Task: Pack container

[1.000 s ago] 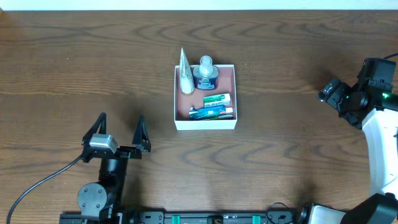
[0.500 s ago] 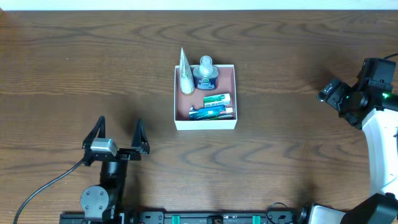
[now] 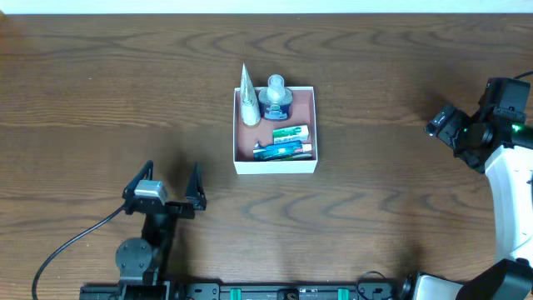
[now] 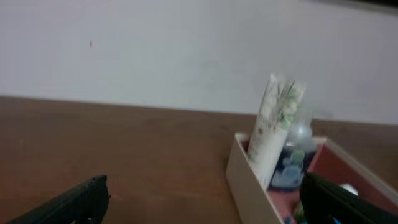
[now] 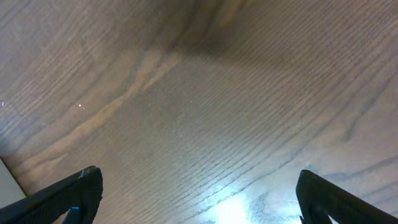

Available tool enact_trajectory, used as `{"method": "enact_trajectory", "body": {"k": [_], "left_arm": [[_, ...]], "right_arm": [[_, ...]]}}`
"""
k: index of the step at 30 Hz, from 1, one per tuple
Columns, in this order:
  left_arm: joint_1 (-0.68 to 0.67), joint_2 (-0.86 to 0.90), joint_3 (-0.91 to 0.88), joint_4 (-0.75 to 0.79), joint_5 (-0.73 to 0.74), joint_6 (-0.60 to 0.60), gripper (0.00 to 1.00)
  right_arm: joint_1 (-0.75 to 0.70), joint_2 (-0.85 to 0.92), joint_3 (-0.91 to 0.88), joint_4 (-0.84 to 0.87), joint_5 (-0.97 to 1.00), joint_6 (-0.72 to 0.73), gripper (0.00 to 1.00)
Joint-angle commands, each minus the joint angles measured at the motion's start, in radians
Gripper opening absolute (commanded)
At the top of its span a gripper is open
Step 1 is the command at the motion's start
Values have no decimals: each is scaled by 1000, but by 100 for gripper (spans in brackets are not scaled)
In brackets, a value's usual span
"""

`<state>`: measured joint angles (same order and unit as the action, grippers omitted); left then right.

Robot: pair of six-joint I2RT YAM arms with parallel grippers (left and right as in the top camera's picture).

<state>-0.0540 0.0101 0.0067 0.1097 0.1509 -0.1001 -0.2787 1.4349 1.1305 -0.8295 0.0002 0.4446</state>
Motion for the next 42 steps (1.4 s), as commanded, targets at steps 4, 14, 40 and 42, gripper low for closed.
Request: {"method": "enact_trajectory", "body": {"k": [4, 14, 40, 42], "left_arm": [[3, -9, -3, -101, -5, 6, 98], [3, -9, -3, -172, -13, 7, 98], [3, -5, -3, -169, -12, 7, 98], [3, -5, -3, -169, -12, 7, 98]], "right_arm": [[-5, -8, 12, -1, 11, 11, 99], [-5, -8, 12, -1, 11, 11, 99], [-5, -8, 12, -1, 11, 11, 99], [-5, -8, 12, -1, 11, 11, 99]]}}
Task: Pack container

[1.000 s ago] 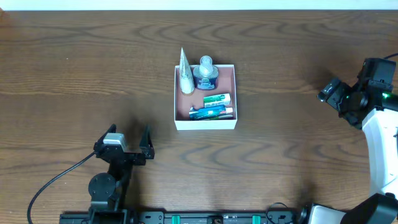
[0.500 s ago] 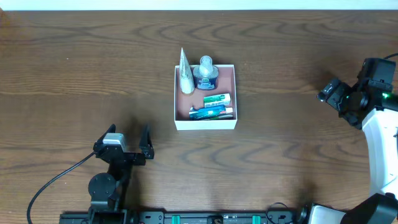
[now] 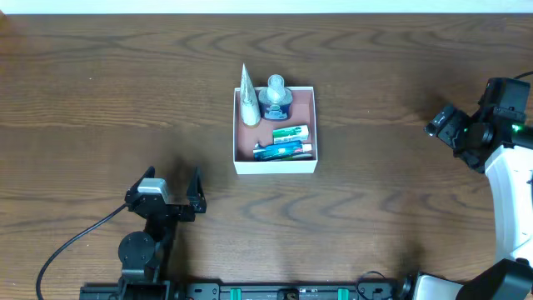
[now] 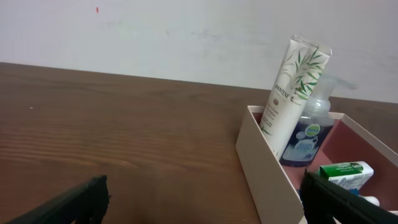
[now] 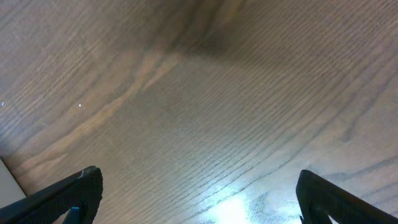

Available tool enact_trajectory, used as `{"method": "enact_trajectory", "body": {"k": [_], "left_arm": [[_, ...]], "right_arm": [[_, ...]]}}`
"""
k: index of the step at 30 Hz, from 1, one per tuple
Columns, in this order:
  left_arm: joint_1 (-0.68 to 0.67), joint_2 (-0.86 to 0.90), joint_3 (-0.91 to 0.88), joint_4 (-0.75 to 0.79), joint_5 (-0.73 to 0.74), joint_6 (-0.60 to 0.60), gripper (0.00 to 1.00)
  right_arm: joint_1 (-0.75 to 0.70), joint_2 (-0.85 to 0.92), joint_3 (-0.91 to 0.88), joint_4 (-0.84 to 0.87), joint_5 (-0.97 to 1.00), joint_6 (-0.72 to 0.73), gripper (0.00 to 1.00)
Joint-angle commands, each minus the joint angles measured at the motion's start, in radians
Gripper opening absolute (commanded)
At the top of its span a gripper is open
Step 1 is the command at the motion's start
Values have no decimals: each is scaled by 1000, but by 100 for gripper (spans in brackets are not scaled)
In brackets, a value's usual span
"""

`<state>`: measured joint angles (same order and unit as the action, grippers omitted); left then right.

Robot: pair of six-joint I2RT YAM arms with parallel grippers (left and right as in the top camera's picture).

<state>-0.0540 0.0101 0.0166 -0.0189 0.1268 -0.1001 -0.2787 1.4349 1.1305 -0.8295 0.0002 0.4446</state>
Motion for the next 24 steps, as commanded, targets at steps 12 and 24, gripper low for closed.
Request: {"method": "enact_trajectory", "body": {"k": [12, 24], "left_arm": [[3, -5, -13, -41, 12, 7, 98], [3, -5, -13, -41, 12, 7, 98]], "right_arm": [[-5, -8, 12, -1, 11, 11, 99], [-3, -31, 12, -1, 11, 11, 99]]}}
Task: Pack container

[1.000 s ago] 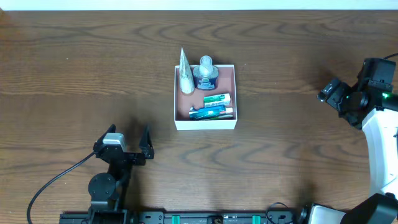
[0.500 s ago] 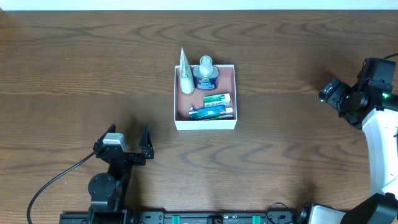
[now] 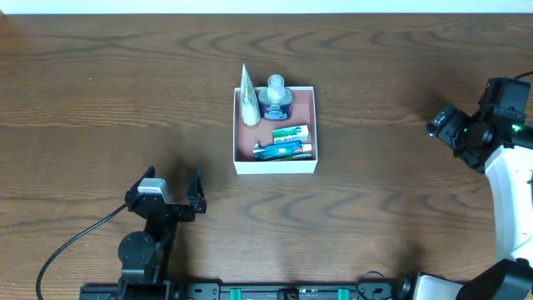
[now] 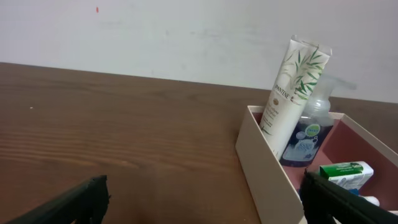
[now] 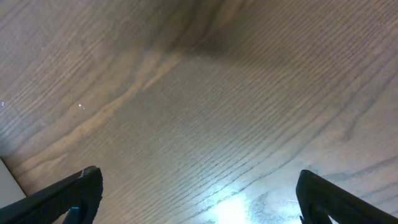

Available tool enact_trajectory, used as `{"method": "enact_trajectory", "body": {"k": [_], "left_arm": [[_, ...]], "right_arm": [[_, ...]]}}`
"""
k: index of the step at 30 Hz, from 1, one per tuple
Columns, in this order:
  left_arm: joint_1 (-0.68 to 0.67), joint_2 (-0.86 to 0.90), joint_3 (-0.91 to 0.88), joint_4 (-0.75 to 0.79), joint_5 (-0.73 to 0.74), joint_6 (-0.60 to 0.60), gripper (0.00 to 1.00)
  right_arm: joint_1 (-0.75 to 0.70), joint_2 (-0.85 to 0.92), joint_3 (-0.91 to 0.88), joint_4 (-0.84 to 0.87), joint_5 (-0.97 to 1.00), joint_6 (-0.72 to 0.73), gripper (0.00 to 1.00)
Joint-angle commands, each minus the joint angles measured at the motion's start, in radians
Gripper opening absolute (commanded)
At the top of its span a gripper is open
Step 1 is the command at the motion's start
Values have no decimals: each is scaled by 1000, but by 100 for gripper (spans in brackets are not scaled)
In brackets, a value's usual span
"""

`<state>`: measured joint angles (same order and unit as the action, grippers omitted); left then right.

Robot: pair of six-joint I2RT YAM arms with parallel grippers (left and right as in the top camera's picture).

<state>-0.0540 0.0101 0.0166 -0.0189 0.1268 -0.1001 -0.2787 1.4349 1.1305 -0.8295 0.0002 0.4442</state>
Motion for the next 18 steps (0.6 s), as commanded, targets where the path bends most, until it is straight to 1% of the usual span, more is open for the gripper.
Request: {"method": "enact_trajectory", "body": {"k": [1, 8, 15, 18], "left_arm": [[3, -5, -13, -41, 12, 7, 98], [3, -5, -13, -41, 12, 7, 98], [3, -5, -13, -41, 12, 7, 98], [3, -5, -13, -41, 12, 7, 98]], "right_arm": [[-2, -44, 12, -1, 11, 11, 99], [41, -199, 12, -1, 11, 12, 99], [173, -417, 12, -2, 14, 11, 99], [231, -499, 12, -21, 54, 11, 99]]}}
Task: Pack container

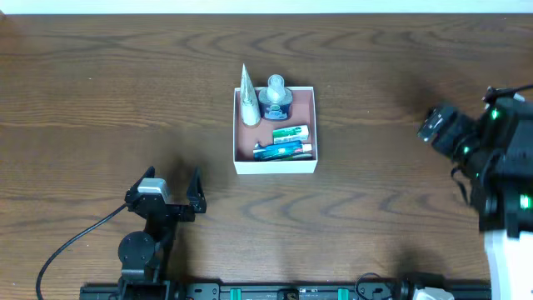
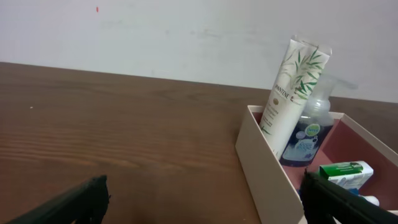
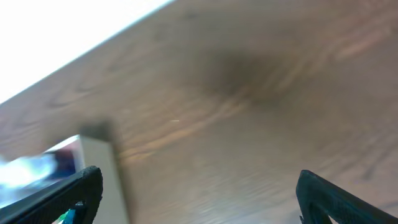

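A white box (image 1: 275, 165) with a pink floor stands mid-table. In it a white Pantene tube (image 2: 290, 92) leans upright beside a blue pump bottle (image 2: 306, 142); a green-and-white pack (image 1: 291, 132) and a blue tube (image 1: 281, 151) lie in front. My left gripper (image 2: 202, 194) is open and empty, low on the table, front-left of the box. My right gripper (image 3: 198, 186) is open and empty at the far right (image 1: 435, 125); its blurred view catches the box's wall (image 3: 99, 163) at the left.
Brown wooden table (image 1: 100, 92) all around the box. A black cable (image 1: 71, 243) trails from the left arm's base toward the front edge. A white wall (image 2: 155, 31) lies beyond the table's far edge.
My right arm has shifted at the far right; its wrist view, which looked at bare wood, is now blurred and shows the far edge and the box. The left gripper and the box's contents are unchanged.
My left gripper stood open front-left of the box, its view blurred; by the following moment it sat slightly nearer the front edge and stayed still. My right gripper hung open over bare wood at the far right until now. The box's contents never changed.
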Available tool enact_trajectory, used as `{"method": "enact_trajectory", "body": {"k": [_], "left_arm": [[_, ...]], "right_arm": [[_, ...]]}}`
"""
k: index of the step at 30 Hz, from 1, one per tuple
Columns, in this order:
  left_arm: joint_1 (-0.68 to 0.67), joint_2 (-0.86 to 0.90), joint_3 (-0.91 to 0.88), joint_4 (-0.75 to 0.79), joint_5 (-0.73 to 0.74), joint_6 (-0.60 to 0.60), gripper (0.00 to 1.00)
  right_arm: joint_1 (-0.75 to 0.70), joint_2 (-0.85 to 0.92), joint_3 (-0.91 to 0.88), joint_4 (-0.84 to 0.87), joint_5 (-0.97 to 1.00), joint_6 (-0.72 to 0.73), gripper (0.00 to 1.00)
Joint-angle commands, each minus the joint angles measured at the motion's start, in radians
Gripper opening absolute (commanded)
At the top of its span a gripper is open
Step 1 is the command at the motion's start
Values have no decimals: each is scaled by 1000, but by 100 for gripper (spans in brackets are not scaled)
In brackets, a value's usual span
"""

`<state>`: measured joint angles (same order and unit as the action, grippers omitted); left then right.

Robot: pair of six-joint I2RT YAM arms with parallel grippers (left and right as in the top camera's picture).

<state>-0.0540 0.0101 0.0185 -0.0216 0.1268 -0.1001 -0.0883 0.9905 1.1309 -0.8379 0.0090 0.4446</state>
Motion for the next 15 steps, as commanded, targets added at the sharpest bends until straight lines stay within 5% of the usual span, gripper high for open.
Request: {"method": "enact_trajectory", "body": {"k": [1, 10, 15], "left_arm": [[3, -5, -14, -38, 12, 7, 98], [3, -5, -14, -38, 12, 7, 98], [3, -5, -14, -38, 12, 7, 98]], "right_arm": [[57, -83, 11, -23, 47, 11, 99], [108, -238, -12, -62, 109, -42, 99], [108, -384, -175, 142, 111, -99, 99]]}}
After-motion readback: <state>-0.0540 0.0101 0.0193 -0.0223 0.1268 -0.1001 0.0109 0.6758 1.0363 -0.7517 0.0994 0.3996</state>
